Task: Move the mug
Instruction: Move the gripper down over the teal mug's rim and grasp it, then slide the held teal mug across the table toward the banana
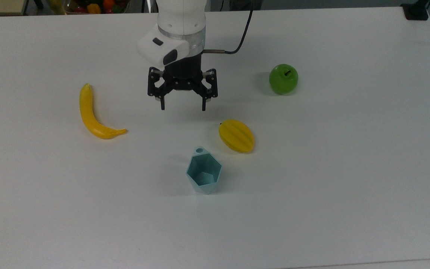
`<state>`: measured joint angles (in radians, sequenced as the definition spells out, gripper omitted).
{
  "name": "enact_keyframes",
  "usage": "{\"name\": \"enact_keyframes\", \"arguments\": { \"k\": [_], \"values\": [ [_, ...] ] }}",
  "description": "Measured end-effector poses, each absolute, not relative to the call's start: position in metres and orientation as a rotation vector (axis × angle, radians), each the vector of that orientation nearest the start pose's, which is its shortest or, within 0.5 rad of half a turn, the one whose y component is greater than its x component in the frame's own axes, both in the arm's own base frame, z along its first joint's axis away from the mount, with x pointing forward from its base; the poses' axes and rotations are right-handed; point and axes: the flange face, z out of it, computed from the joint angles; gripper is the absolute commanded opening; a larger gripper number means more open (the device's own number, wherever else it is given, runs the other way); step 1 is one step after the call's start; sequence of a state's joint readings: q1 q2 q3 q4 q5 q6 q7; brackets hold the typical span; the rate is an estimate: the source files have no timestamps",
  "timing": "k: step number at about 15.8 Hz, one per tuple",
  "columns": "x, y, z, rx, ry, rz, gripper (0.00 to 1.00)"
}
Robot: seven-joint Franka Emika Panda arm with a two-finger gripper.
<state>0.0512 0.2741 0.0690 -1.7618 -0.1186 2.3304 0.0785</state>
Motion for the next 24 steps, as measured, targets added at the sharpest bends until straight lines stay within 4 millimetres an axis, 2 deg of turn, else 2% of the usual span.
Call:
{"name": "enact_keyframes", "arguments": {
  "k": [3,4,7,10,14,21,24],
  "values": [
    [0.666,0.076,0.418,-3.139,-0.314,-0.511,1.0],
    [0.672,0.078,0.413,-3.131,-0.332,-0.537,0.96],
    [0.687,0.082,0.39,-3.125,-0.336,-0.533,0.95],
    [0.7,0.084,0.369,-3.12,-0.27,-0.524,0.89],
    [0.708,0.101,0.362,-3.081,-0.224,-0.62,0.81],
    [0.708,0.119,0.345,-3.074,-0.194,-0.62,0.51],
    [0.708,0.12,0.344,-3.073,-0.18,-0.619,0.49]
  ]
}}
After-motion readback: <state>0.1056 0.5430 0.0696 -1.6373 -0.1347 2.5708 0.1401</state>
